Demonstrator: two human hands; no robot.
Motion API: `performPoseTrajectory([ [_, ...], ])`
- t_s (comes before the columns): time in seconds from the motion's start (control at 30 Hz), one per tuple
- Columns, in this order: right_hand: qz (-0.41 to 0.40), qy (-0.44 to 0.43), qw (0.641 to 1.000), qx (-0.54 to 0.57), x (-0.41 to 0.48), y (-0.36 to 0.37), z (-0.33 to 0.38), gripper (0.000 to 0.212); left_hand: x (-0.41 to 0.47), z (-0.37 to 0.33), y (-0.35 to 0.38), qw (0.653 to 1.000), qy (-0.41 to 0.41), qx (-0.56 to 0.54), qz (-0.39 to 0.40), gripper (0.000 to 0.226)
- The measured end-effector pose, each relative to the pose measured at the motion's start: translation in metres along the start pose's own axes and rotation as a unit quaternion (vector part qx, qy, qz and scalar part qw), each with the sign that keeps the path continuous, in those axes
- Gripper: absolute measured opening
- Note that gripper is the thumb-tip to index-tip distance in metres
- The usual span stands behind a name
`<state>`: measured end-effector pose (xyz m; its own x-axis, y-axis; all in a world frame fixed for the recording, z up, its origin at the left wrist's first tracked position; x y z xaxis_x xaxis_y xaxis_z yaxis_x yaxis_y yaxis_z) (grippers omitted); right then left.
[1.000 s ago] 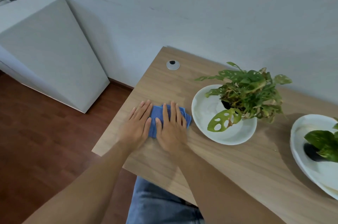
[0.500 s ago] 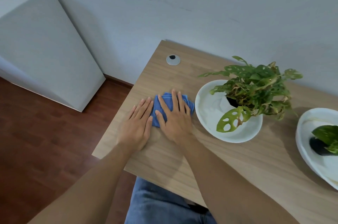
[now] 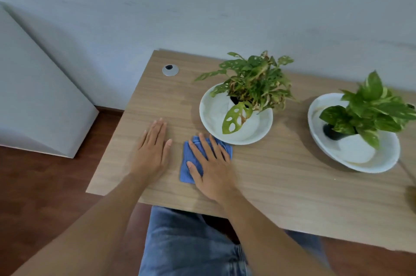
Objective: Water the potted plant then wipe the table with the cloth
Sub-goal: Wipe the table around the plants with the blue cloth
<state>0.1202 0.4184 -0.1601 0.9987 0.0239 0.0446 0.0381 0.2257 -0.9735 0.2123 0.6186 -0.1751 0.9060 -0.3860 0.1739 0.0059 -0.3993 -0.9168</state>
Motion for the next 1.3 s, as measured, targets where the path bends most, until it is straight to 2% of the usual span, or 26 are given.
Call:
performPoseTrajectory([
  [0.2, -0.008, 0.038, 0.999, 0.011, -0.038, -0.009, -0.043, 0.063, -0.008, -0.086, 0.026, 0.987, 0.159, 0.019, 0.012, 0.056],
  [0.43, -0.007, 0.092, 0.996, 0.0, -0.081, -0.024, -0.112, 0.064, -0.012, -0.152, 0.052, 0.972, 0.227, -0.03, 0.046, 0.053],
  [0.67, -0.002, 0.152, 0.988, -0.013, -0.094, -0.038, -0.171, 0.067, -0.003, -0.214, 0.077, 0.965, 0.249, -0.034, 0.078, 0.058],
  [0.97, -0.006, 0.23, 0.973, -0.026, -0.071, -0.031, -0.172, 0.075, 0.003, -0.231, 0.087, 0.963, 0.243, 0.034, 0.11, 0.068],
  [1.3, -0.005, 0.188, 0.982, -0.013, -0.03, -0.036, -0.199, 0.07, 0.004, -0.229, 0.084, 0.966, 0.225, 0.015, 0.124, 0.07],
])
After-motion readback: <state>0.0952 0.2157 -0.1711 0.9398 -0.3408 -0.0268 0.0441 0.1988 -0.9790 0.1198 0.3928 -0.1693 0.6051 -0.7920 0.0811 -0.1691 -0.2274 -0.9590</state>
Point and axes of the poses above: each hand's wrist, its own x-axis towards the middle knuckle, its own y-axis out of the palm, z = x × y, the point moved 6 cm from there along x, towards the middle knuckle, and after that the axes turned 4 degrees about y, right-handed, at the moved point
